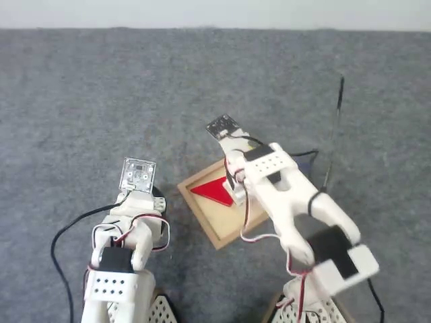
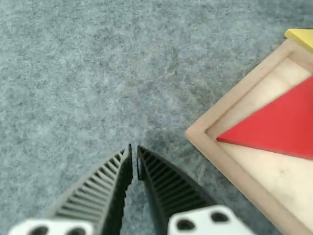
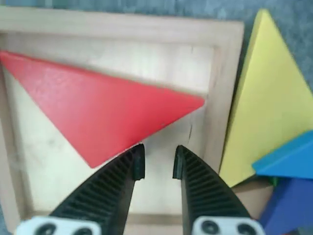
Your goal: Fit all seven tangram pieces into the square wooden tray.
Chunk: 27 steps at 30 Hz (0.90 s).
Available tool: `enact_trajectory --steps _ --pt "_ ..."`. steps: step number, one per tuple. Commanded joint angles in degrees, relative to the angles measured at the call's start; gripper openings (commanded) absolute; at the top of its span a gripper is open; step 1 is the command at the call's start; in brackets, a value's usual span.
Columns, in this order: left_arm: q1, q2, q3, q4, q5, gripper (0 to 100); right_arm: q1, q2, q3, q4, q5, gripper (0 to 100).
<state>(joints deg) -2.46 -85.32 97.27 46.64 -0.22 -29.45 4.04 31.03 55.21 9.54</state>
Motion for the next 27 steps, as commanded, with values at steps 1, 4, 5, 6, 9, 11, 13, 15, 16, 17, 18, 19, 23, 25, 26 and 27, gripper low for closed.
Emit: enact_trajectory --steps 1,4,5,6,9,11,13,15,16,17,18,19,23,25,26,27 --pt "-0.3 -0.7 -0.5 0.1 0.3 1 0.1 3.6 -8.4 -0.3 0.4 10.6" --pt "-0.3 -0.7 -0.5 0.1 0.3 1 0.2 6.4 -12.0 -0.3 0.2 10.6" --pt "-0.3 -0.7 -0.5 0.1 0.3 1 0.4 7.2 -13.3 -0.3 0.1 10.6" --pt "-0.3 -0.7 -0.5 0.1 0.3 1 0.7 8.0 -14.3 -0.3 0.1 10.6" --pt "-0.3 -0.7 -0.5 0.1 0.3 1 2.6 10.9 -17.5 -0.3 -1.4 10.6" --pt "-0.3 -0.7 -0.5 0.1 0.3 1 4.0 13.4 -19.4 -0.3 -2.3 10.6" --pt "-0.3 -0.7 -0.5 0.1 0.3 1 5.1 16.0 -21.4 0.0 -2.5 10.6" --pt "-0.3 -0.7 -0.5 0.1 0.3 1 6.1 18.2 -23.2 0.2 -2.9 10.6" --pt "-0.3 -0.7 -0.5 0.1 0.3 1 6.6 18.9 -23.9 0.2 -4.1 10.6" --pt "-0.3 -0.7 -0.5 0.1 0.3 1 7.2 19.6 -24.4 0.3 -6.1 10.6" --pt "-0.3 -0.7 -0.5 0.1 0.3 1 7.7 19.8 -24.7 0.3 -7.9 10.6" --pt "-0.3 -0.7 -0.5 0.1 0.3 1 8.2 19.8 -24.7 0.3 -9.5 10.6" --pt "-0.3 -0.7 -0.5 0.1 0.3 1 9.5 19.8 -24.7 0.3 -15.0 10.6" --pt "-0.3 -0.7 -0.5 0.1 0.3 1 9.9 19.8 -24.7 0.3 -17.7 10.6" --pt "-0.3 -0.7 -0.5 0.1 0.3 1 10.2 19.8 -24.7 0.3 -19.1 10.6" --pt "-0.3 -0.7 -0.5 0.1 0.3 1 10.5 19.8 -24.8 0.3 -20.7 10.6"
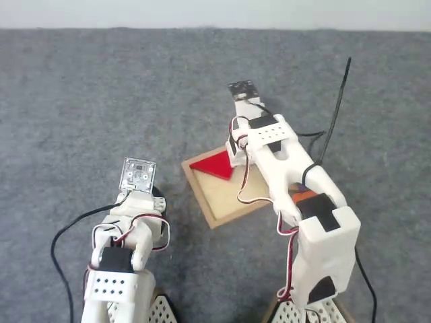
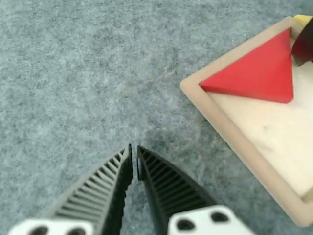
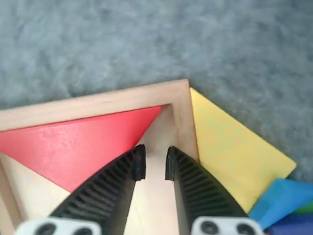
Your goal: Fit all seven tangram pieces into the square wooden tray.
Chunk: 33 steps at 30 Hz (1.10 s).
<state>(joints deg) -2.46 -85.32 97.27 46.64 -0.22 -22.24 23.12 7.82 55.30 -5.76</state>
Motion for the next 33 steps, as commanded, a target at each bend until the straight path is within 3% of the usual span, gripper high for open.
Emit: enact_trajectory --steps 1,10,15,20,26,33 --pt "-0.3 -0.7 -0.5 0.1 0.3 1 3.5 0.7 -1.6 0.1 -6.9 10.6" --pt "-0.3 -0.7 -0.5 0.1 0.3 1 3.5 -5.3 -0.5 2.9 -9.4 10.6" --pt "-0.3 -0.7 -0.5 0.1 0.3 1 4.3 -21.2 10.0 1.1 -2.7 10.6" --pt "-0.3 -0.7 -0.5 0.1 0.3 1 11.9 -32.8 17.4 1.4 6.6 10.6" --pt "-0.3 -0.7 -0.5 0.1 0.3 1 14.5 -27.3 17.3 1.2 15.0 19.0" --pt "-0.3 -0.7 -0.5 0.1 0.3 1 13.1 -14.5 7.5 1.1 15.5 23.5"
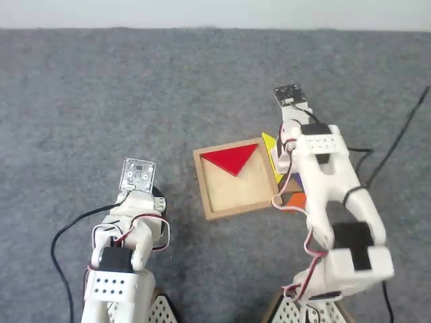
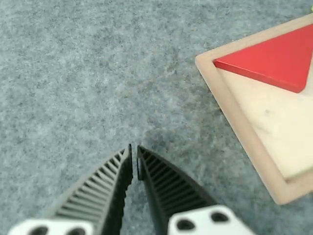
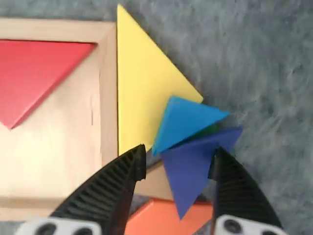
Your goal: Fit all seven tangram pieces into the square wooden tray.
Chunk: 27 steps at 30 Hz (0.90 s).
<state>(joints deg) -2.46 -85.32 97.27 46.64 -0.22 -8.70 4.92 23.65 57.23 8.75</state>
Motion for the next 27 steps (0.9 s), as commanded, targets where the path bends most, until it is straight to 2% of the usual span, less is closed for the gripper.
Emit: enact_trajectory --steps 1,6,17,20,23,27 --pt "-0.3 -0.7 -0.5 0.1 0.3 1 -0.4 5.1 -10.2 -0.7 1.0 23.5" --pt "-0.3 -0.7 -0.5 0.1 0.3 1 0.6 13.3 -14.4 -0.5 1.0 23.5" --pt "-0.3 -0.7 -0.5 0.1 0.3 1 15.4 17.8 -24.7 4.1 -6.3 23.5" --pt "-0.3 -0.7 -0.5 0.1 0.3 1 15.4 17.5 -26.2 5.4 -6.3 23.6" --pt "-0.3 -0.7 -0.5 0.1 0.3 1 12.3 17.5 -28.7 9.2 -5.9 23.7" --pt "-0.3 -0.7 -0.5 0.1 0.3 1 6.6 17.5 -31.2 12.4 0.0 23.9"
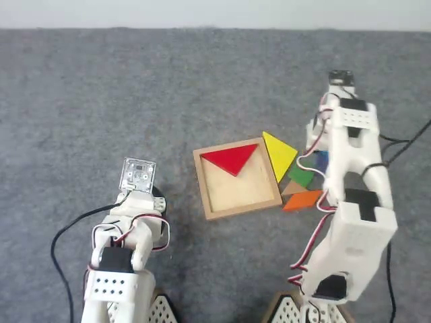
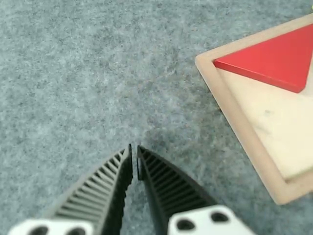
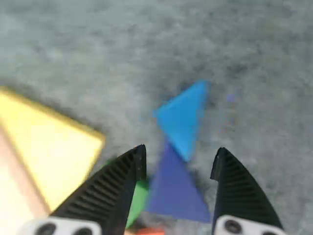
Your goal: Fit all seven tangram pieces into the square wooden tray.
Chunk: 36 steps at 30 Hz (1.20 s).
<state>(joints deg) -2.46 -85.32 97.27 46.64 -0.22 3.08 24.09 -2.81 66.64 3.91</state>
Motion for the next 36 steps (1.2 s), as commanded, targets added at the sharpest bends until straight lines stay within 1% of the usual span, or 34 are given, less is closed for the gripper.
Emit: enact_trajectory --steps 1,5,8,13,16,22,29,34,36 --pt "-0.3 -0.7 -0.5 0.1 0.3 1 -6.4 -1.7 -5.1 3.3 5.6 24.2" --pt "-0.3 -0.7 -0.5 0.1 0.3 1 -9.7 -2.4 -4.8 3.5 6.9 27.7" --pt "-0.3 -0.7 -0.5 0.1 0.3 1 -11.6 -4.4 -1.7 2.4 10.1 27.8" --pt "-0.3 -0.7 -0.5 0.1 0.3 1 -14.4 -7.8 8.0 -5.2 11.5 27.8" --pt "-0.3 -0.7 -0.5 0.1 0.3 1 -15.6 -8.5 12.4 -9.2 14.5 27.8" --pt "-0.3 -0.7 -0.5 0.1 0.3 1 -16.0 -5.8 12.7 -11.6 15.0 27.8" --pt "-0.3 -0.7 -0.5 0.1 0.3 1 -17.5 -3.3 12.7 -11.1 15.1 27.7" --pt "-0.3 -0.7 -0.5 0.1 0.3 1 -17.7 -3.2 12.7 -5.5 14.7 22.9" --pt "-0.3 -0.7 -0.5 0.1 0.3 1 -18.0 -3.1 12.8 -4.4 14.7 23.7"
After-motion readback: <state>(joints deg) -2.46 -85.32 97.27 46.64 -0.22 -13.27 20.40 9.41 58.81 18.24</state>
